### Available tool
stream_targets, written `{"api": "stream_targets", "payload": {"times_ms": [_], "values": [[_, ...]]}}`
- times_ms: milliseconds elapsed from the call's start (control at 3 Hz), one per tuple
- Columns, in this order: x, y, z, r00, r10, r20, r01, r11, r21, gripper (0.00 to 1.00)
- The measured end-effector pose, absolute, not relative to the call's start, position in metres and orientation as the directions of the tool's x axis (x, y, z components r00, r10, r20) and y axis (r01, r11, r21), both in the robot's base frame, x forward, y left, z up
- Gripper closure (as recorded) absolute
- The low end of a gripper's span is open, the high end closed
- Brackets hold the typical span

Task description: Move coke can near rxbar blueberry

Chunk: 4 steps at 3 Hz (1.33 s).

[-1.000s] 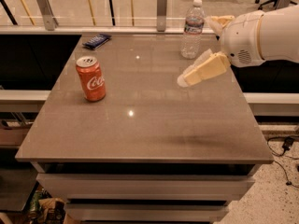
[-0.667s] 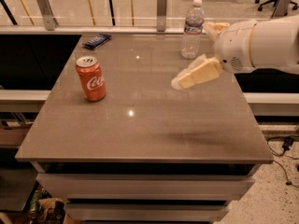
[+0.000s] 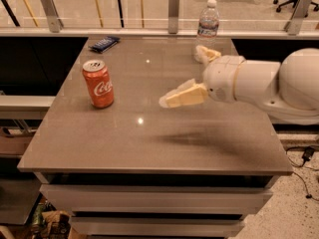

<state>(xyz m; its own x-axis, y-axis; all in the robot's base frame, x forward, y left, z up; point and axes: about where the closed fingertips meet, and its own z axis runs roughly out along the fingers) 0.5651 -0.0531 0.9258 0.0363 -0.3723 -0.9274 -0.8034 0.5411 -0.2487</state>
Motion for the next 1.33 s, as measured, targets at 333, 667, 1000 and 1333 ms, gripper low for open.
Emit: {"api": "stream_targets", "payload": {"times_ms": [333, 667, 1000, 1333], "values": [[0.571, -0.018, 0.910, 0.068, -0.284, -0.956, -0.833, 0.511, -0.211, 0.00], [0.575, 0.010, 0.901, 0.083, -0.222, -0.971, -0.860, 0.477, -0.183, 0.00], [0.575, 0.037, 0.890, 0.059, -0.160, -0.985, -0.891, 0.436, -0.124, 0.00], [0.574, 0.055, 0.885, 0.025, -0.127, -0.992, -0.909, 0.411, -0.075, 0.00]]}}
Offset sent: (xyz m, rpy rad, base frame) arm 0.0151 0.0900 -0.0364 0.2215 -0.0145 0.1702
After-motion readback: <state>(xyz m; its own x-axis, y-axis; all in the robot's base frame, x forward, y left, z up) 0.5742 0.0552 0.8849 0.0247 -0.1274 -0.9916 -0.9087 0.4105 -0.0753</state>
